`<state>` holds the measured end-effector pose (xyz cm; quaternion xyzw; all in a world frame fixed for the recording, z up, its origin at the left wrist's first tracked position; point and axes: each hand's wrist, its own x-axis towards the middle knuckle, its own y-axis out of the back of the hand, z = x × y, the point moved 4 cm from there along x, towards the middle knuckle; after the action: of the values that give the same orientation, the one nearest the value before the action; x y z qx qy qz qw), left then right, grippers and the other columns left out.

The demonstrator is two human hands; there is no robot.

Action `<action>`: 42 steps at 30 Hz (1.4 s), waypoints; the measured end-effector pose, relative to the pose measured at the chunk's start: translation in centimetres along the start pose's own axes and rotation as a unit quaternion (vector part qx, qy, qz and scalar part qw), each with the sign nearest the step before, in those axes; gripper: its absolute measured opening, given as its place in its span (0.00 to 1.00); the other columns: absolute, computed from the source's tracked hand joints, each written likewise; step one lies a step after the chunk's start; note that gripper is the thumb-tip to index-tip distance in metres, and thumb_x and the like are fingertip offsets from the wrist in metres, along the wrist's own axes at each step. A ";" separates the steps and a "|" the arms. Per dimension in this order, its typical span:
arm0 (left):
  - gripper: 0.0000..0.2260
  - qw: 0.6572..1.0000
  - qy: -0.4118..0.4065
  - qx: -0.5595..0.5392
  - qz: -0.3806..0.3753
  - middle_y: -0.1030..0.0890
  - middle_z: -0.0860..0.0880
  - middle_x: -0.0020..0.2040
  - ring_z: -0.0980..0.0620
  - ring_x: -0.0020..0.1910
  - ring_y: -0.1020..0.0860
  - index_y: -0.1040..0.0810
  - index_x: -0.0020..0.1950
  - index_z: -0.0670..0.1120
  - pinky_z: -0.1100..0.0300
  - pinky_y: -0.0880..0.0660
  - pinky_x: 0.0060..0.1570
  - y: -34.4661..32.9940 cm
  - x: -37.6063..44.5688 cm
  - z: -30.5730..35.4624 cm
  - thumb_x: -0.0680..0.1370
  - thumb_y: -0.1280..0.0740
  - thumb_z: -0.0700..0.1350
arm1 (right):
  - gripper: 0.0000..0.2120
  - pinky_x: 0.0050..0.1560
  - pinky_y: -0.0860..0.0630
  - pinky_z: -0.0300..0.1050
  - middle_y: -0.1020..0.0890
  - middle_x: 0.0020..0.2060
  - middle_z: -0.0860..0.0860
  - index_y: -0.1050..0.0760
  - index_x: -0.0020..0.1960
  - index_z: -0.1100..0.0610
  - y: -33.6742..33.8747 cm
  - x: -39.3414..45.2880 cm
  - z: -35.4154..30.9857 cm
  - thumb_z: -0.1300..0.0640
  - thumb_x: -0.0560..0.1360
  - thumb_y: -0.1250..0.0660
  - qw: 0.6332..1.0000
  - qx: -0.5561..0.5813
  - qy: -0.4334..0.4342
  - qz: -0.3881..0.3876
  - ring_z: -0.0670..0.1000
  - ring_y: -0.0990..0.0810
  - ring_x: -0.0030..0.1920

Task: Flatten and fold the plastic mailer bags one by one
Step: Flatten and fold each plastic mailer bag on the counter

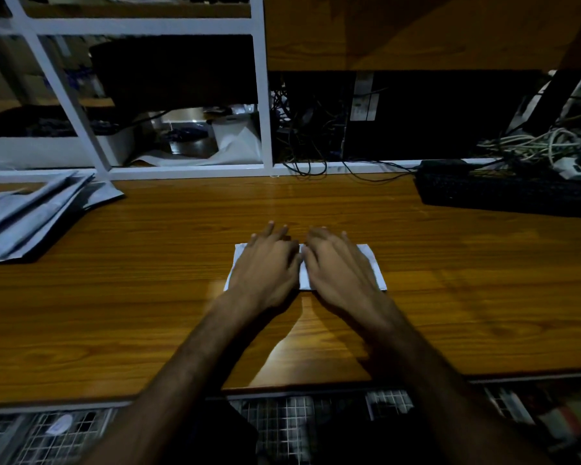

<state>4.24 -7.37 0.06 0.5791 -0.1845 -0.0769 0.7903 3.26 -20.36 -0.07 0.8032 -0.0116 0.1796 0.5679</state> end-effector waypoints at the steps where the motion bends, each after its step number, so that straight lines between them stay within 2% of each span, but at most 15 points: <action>1: 0.18 1.000 -0.005 -0.007 -0.004 0.32 0.43 0.80 0.41 0.82 0.43 0.22 0.71 0.48 0.41 0.44 0.78 -0.3 0.1 0.2 0.87 0.45 0.50 | 0.17 0.78 0.41 0.56 0.24 0.71 0.53 0.23 0.68 0.55 -0.5 0.2 -0.3 0.53 0.86 0.46 1.000 -0.001 0.010 -0.011 0.54 0.28 0.73; 5: 0.21 1.000 0.001 0.015 -0.007 0.31 0.45 0.79 0.42 0.82 0.41 0.30 0.78 0.49 0.41 0.47 0.79 -1.7 -0.4 0.1 0.88 0.49 0.52 | 0.18 0.78 0.42 0.56 0.25 0.73 0.52 0.28 0.72 0.54 -1.9 -0.3 -0.3 0.54 0.85 0.44 0.999 -0.034 0.020 -0.026 0.54 0.31 0.76; 8: 0.25 0.996 -0.001 0.092 -0.017 0.35 0.46 0.81 0.42 0.83 0.43 0.38 0.82 0.50 0.40 0.50 0.80 -3.0 -0.8 -0.1 0.87 0.50 0.58 | 0.22 0.78 0.41 0.58 0.26 0.74 0.54 0.30 0.74 0.55 -2.4 -1.0 -0.2 0.52 0.82 0.38 0.996 -0.082 0.032 -0.032 0.56 0.33 0.77; 11: 0.28 0.992 0.010 0.123 -0.022 0.39 0.46 0.83 0.41 0.83 0.46 0.42 0.83 0.50 0.37 0.51 0.80 -3.4 -0.9 -0.3 0.86 0.51 0.61 | 0.24 0.78 0.41 0.60 0.28 0.76 0.54 0.32 0.77 0.54 -2.3 -1.1 0.0 0.50 0.82 0.39 0.994 -0.103 0.022 -0.036 0.56 0.35 0.79; 13: 0.28 0.991 0.019 0.133 -0.022 0.41 0.46 0.84 0.41 0.84 0.48 0.44 0.84 0.51 0.36 0.52 0.80 -3.6 -0.9 -0.3 0.86 0.52 0.61 | 0.25 0.79 0.42 0.60 0.31 0.78 0.53 0.34 0.79 0.54 -2.5 -1.1 0.1 0.49 0.83 0.42 0.992 -0.118 0.015 -0.044 0.55 0.36 0.79; 15: 0.28 0.991 0.027 0.132 -0.023 0.42 0.46 0.84 0.42 0.84 0.49 0.45 0.84 0.52 0.35 0.54 0.79 -3.6 -1.0 -0.3 0.86 0.53 0.61 | 0.27 0.78 0.41 0.59 0.31 0.78 0.53 0.35 0.80 0.53 -2.6 -1.1 0.3 0.46 0.83 0.49 0.991 -0.125 0.002 -0.049 0.55 0.36 0.79; 17: 0.28 0.991 0.033 0.125 -0.022 0.43 0.47 0.84 0.42 0.84 0.50 0.46 0.85 0.52 0.35 0.56 0.79 -3.5 -1.0 -0.2 0.86 0.54 0.61 | 0.34 0.78 0.40 0.59 0.30 0.78 0.53 0.34 0.79 0.52 -2.6 -1.1 0.4 0.43 0.79 0.60 0.992 -0.120 -0.005 -0.050 0.55 0.35 0.79; 19: 0.27 0.992 0.039 0.119 -0.019 0.43 0.47 0.85 0.43 0.84 0.50 0.46 0.85 0.53 0.35 0.56 0.79 -3.3 -1.0 -0.1 0.86 0.56 0.60 | 0.39 0.78 0.41 0.59 0.32 0.79 0.53 0.36 0.80 0.51 -2.6 -1.1 0.5 0.42 0.76 0.66 0.991 -0.120 -0.007 -0.056 0.54 0.36 0.79; 27: 0.29 0.987 0.078 0.139 -0.012 0.44 0.46 0.84 0.41 0.84 0.50 0.46 0.85 0.55 0.30 0.58 0.77 -3.3 -1.4 0.0 0.85 0.58 0.62 | 0.43 0.80 0.45 0.56 0.36 0.80 0.55 0.39 0.81 0.55 -2.2 -1.3 0.8 0.39 0.76 0.70 0.990 -0.118 -0.039 -0.062 0.55 0.39 0.81; 29: 0.29 0.985 0.089 0.144 -0.013 0.44 0.45 0.85 0.40 0.84 0.50 0.46 0.85 0.54 0.30 0.58 0.76 -3.4 -1.4 -0.1 0.85 0.57 0.62 | 0.40 0.81 0.47 0.56 0.38 0.81 0.55 0.40 0.82 0.55 -2.1 -1.4 0.8 0.38 0.79 0.68 0.990 -0.113 -0.052 -0.065 0.56 0.41 0.82; 31: 0.30 0.984 0.101 0.145 -0.015 0.45 0.45 0.85 0.39 0.84 0.51 0.46 0.85 0.53 0.29 0.57 0.77 -3.4 -1.5 -0.3 0.84 0.57 0.63 | 0.33 0.81 0.49 0.56 0.41 0.82 0.56 0.42 0.83 0.56 -2.2 -1.4 0.8 0.39 0.84 0.60 0.988 -0.121 -0.064 -0.071 0.56 0.44 0.82; 33: 0.31 0.983 0.111 0.145 -0.014 0.45 0.45 0.85 0.39 0.84 0.51 0.46 0.84 0.53 0.29 0.57 0.77 -3.4 -1.5 -0.4 0.84 0.57 0.64 | 0.32 0.82 0.50 0.57 0.43 0.83 0.56 0.43 0.83 0.56 -2.1 -1.5 0.9 0.39 0.85 0.56 0.986 -0.130 -0.080 -0.074 0.56 0.46 0.83; 39: 0.33 0.980 0.143 0.141 -0.012 0.45 0.44 0.85 0.39 0.84 0.50 0.46 0.84 0.51 0.29 0.54 0.77 -3.3 -1.5 -1.0 0.82 0.57 0.65 | 0.39 0.82 0.51 0.60 0.46 0.83 0.57 0.44 0.83 0.58 -1.6 -1.9 0.9 0.35 0.80 0.61 0.981 -0.119 -0.136 -0.063 0.57 0.49 0.83; 42: 0.36 0.976 0.164 0.139 -0.023 0.46 0.45 0.85 0.39 0.84 0.52 0.46 0.85 0.52 0.28 0.56 0.77 -3.3 -1.4 -2.2 0.80 0.59 0.69 | 0.38 0.82 0.53 0.60 0.48 0.83 0.57 0.46 0.83 0.58 -1.4 -2.0 1.2 0.35 0.83 0.57 0.980 -0.111 -0.150 -0.067 0.57 0.51 0.83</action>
<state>4.13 -6.01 -3.87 0.6924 -0.0483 0.0278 0.7194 1.98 -21.31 -2.30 0.7521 -0.0627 0.0168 0.6558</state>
